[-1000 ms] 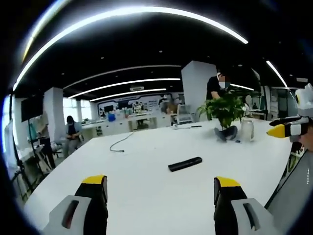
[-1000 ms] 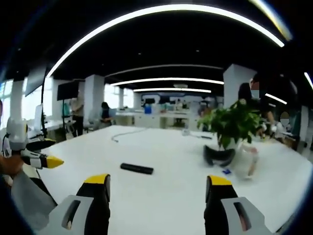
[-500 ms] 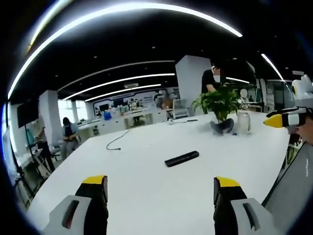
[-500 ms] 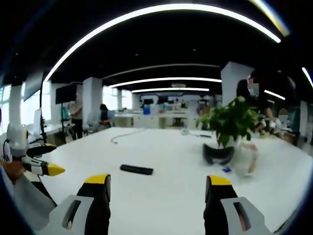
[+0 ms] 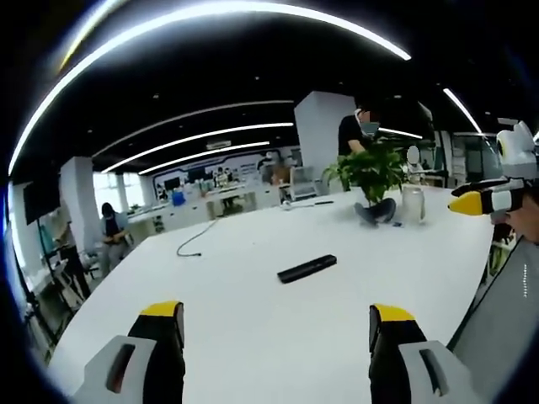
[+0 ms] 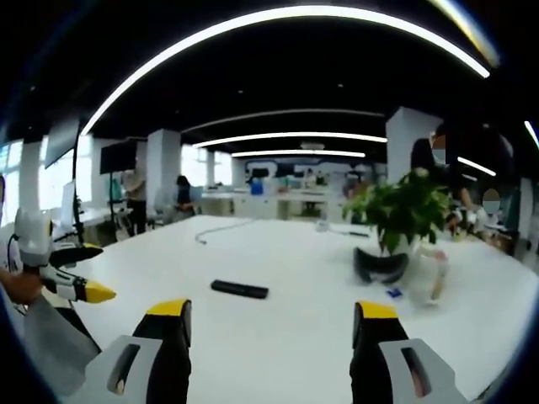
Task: Press the specified remote control buttons in sequence, fully releasing each button before pressing the next.
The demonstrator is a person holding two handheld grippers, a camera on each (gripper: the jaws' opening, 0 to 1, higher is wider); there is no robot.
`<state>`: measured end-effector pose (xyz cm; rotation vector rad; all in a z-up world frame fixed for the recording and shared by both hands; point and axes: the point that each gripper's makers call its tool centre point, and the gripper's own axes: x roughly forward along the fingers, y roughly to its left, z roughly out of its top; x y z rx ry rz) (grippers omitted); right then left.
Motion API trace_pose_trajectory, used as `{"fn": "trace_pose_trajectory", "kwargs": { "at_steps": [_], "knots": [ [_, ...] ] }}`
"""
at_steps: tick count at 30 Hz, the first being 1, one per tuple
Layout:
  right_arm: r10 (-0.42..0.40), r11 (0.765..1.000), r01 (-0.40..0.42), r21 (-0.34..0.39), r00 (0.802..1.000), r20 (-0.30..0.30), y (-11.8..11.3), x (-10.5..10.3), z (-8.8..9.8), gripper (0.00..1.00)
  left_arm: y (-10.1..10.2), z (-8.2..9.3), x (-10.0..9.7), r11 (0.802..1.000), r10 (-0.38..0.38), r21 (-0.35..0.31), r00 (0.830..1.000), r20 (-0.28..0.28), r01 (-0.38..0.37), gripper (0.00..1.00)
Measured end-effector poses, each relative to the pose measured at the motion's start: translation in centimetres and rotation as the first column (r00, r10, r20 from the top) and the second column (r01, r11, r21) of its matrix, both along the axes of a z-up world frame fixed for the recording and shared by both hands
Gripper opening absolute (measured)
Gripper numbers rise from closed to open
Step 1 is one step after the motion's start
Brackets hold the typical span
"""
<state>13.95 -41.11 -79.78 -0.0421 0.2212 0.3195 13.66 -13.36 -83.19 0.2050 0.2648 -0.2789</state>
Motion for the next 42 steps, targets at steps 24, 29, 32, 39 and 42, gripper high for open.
{"fn": "trace_pose_trajectory", "kwargs": {
  "at_steps": [24,29,32,39,42],
  "knots": [
    [0.015,0.999,-0.016,-0.033,0.999,-0.042,0.7,0.1,-1.0,0.76,1.6,-0.9,0.1,0.997,0.069,0.04,0.997,-0.027,-0.067,0.93],
    [0.016,0.999,-0.018,-0.046,0.999,-0.045,0.5,0.1,-1.2,0.75,1.4,-1.3,0.0,0.996,0.071,0.05,0.996,-0.047,-0.069,0.92],
    [0.001,0.999,-0.003,-0.048,0.999,-0.038,0.0,0.1,-1.0,0.75,1.1,-1.5,-0.1,0.996,0.062,0.064,0.997,-0.053,-0.059,0.92],
    [0.016,1.0,-0.016,-0.005,0.999,-0.036,0.2,-0.1,-0.8,0.76,0.9,-1.5,-0.3,0.996,0.052,0.077,0.997,-0.055,-0.048,0.92],
    [0.024,1.0,-0.024,0.002,0.999,-0.032,0.5,-0.2,-0.6,0.76,1.7,-1.3,-0.2,0.995,0.073,0.065,0.996,-0.044,-0.07,0.92]
  ]
}}
